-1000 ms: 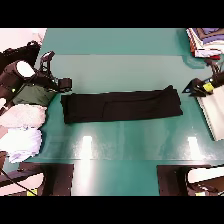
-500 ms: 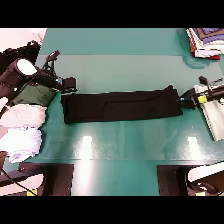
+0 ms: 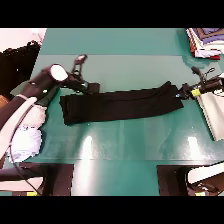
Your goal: Fold the shirts.
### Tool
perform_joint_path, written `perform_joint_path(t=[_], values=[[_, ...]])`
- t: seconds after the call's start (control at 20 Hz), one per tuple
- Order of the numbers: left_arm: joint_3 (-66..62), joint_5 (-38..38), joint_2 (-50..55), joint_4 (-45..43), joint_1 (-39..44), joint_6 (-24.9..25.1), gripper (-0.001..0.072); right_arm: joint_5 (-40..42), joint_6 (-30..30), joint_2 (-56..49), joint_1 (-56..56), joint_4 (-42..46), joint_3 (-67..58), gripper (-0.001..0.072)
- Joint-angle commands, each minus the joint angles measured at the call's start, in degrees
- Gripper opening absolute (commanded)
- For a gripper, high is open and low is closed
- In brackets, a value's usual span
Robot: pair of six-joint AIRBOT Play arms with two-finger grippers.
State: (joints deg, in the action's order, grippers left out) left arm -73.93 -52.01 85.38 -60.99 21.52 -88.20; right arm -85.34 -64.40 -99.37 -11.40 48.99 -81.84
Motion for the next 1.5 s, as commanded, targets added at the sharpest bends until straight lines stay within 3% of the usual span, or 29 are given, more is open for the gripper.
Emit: perform_joint_path(t=[0.0, 0.15, 0.35, 0.75, 0.95, 1.2, 1.45], values=[[-6.99, -0.22, 9.20, 0.63, 5.90, -0.11, 0.0028, -0.31, -1.60, 7.56, 1.16, -4.63, -0.35, 0.0012], [-15.10, -1.64, 17.70, 3.50, 9.53, -0.11, 0.0028, -0.33, -2.62, 13.79, 4.33, -11.67, -0.87, 0.0012], [-21.03, -2.08, 23.63, 6.27, 11.87, -0.42, 0.0028, -0.83, -4.85, 15.87, 12.35, -11.98, -7.72, 0.0012], [-21.14, -1.42, 24.96, 7.26, 12.31, -0.96, 0.0029, 0.55, -6.25, 15.76, 26.12, -11.89, -18.27, 0.0012], [-21.22, -5.18, 22.53, 6.49, 9.25, -1.81, 0.0028, 1.84, -6.21, 15.67, 29.44, -11.96, -18.51, 0.0012], [-21.24, -13.62, 10.25, -11.47, -0.87, -1.36, 0.0029, 5.55, -3.28, 14.88, 36.17, -12.02, -18.53, 0.0012], [-21.24, -17.88, -4.63, -23.52, -13.84, -1.33, 0.0029, 16.22, 1.05, 6.75, 51.36, -12.02, -18.56, 0.0013]])
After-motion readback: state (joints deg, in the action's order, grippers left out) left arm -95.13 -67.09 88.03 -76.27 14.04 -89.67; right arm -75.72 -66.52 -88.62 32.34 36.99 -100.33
